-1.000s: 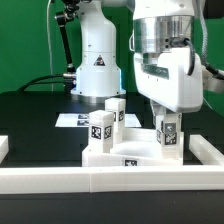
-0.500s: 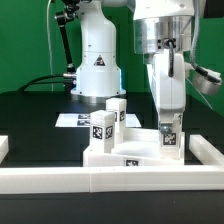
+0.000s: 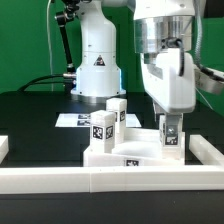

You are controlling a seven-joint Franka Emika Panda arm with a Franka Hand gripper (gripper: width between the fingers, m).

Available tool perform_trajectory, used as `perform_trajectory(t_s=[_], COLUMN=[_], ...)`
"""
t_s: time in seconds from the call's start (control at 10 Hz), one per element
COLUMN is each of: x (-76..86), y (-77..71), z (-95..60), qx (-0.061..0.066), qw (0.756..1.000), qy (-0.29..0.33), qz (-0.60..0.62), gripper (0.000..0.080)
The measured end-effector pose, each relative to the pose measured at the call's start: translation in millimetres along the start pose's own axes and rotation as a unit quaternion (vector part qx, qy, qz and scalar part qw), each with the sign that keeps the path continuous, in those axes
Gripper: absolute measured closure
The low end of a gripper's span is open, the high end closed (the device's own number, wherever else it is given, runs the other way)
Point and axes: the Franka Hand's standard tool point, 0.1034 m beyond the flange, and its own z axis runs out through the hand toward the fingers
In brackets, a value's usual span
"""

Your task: Assemble square table

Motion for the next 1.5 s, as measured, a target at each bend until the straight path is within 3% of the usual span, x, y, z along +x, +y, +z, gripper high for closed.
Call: perform_trajectory(t_s=[0.1,0.8,1.5], x=[-4.4,-4.2,3.2], y=[1.6,-2.6,-3.2], z=[0.9,-0.9,-1.3], qx=[-0.006,-0.002,-0.011], qw=[0.999,0.955,0.839], qy=[-0.001,0.001,0.009], qz=[-0.05,-0.297,-0.544], gripper=[0.0161,0.0151,0.0151])
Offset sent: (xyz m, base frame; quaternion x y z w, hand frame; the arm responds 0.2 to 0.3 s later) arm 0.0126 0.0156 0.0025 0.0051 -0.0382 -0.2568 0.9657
